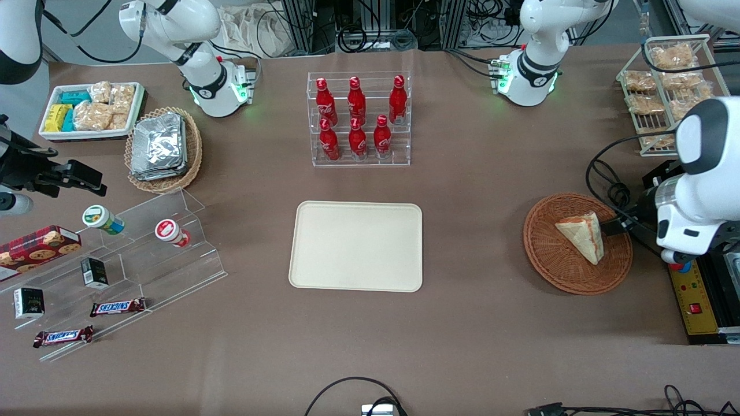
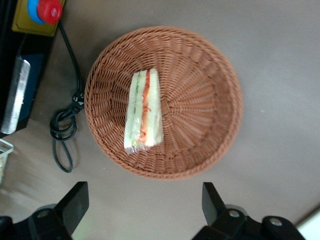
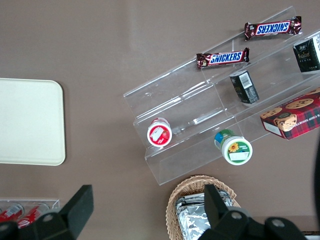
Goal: Place sandwich from basket to tray
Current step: 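Lower the left gripper over the sandwich in the wicker basket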
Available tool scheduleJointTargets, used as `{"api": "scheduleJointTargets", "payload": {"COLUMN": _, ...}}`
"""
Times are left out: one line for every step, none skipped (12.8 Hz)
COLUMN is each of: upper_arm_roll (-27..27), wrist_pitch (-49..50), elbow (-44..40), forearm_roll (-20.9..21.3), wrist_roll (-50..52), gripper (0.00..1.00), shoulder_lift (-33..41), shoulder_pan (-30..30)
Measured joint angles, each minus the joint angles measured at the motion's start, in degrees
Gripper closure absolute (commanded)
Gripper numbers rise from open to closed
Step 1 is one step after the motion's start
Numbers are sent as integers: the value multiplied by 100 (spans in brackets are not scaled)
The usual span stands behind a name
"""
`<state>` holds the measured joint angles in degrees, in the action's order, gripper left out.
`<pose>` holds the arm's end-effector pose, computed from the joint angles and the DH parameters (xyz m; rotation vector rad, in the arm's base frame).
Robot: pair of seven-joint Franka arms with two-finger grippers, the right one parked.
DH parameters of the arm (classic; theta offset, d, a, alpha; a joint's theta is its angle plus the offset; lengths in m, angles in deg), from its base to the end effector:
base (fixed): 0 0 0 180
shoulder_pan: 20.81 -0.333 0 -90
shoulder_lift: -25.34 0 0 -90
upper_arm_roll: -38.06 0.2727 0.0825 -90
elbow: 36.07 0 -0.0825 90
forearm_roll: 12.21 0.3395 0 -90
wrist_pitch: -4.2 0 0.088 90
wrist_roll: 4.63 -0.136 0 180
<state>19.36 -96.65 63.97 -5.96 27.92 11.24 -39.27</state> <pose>0.5442 0.0182 0.3676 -2.9332 -0.7995 0.3079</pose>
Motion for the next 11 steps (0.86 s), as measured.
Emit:
{"api": "scheduleJointTargets", "payload": {"upper_arm_roll": 6, "wrist_pitch": -321, "elbow": 343, "forearm_roll": 0, "wrist_roll": 94, "gripper": 0, "shoulder_lift": -10, "shoulder_pan": -82}}
{"api": "scheduleJointTargets", "payload": {"upper_arm_roll": 11, "wrist_pitch": -647, "elbow": 658, "forearm_roll": 0, "wrist_roll": 232, "gripper": 0, "shoulder_lift": -15, "shoulder_pan": -128}}
{"api": "scheduleJointTargets", "payload": {"upper_arm_roll": 10, "wrist_pitch": -986, "elbow": 934, "forearm_roll": 0, "wrist_roll": 368, "gripper": 0, "shoulder_lift": -20, "shoulder_pan": -137}}
{"api": "scheduleJointTargets", "payload": {"upper_arm_roll": 5, "wrist_pitch": -1376, "elbow": 1203, "forearm_roll": 0, "wrist_roll": 462, "gripper": 0, "shoulder_lift": -28, "shoulder_pan": -135}}
{"api": "scheduleJointTargets", "payload": {"upper_arm_roll": 3, "wrist_pitch": -1754, "elbow": 1448, "forearm_roll": 0, "wrist_roll": 505, "gripper": 0, "shoulder_lift": -45, "shoulder_pan": -134}}
{"api": "scheduleJointTargets", "payload": {"upper_arm_roll": 4, "wrist_pitch": -2035, "elbow": 1642, "forearm_roll": 0, "wrist_roll": 526, "gripper": 0, "shoulder_lift": -64, "shoulder_pan": -136}}
{"api": "scheduleJointTargets", "payload": {"upper_arm_roll": 7, "wrist_pitch": -2173, "elbow": 1766, "forearm_roll": 0, "wrist_roll": 534, "gripper": 0, "shoulder_lift": -78, "shoulder_pan": -138}}
{"api": "scheduleJointTargets", "payload": {"upper_arm_roll": 23, "wrist_pitch": -2256, "elbow": 1828, "forearm_roll": 0, "wrist_roll": 539, "gripper": 0, "shoulder_lift": -91, "shoulder_pan": -142}}
{"api": "scheduleJointTargets", "payload": {"upper_arm_roll": 59, "wrist_pitch": -2392, "elbow": 1860, "forearm_roll": 0, "wrist_roll": 540, "gripper": 0, "shoulder_lift": -116, "shoulder_pan": -152}}
{"api": "scheduleJointTargets", "payload": {"upper_arm_roll": 92, "wrist_pitch": -2584, "elbow": 1907, "forearm_roll": 31, "wrist_roll": 539, "gripper": 0, "shoulder_lift": -152, "shoulder_pan": -169}}
{"api": "scheduleJointTargets", "payload": {"upper_arm_roll": 125, "wrist_pitch": -2807, "elbow": 1989, "forearm_roll": 100, "wrist_roll": 539, "gripper": 0, "shoulder_lift": -194, "shoulder_pan": -186}}
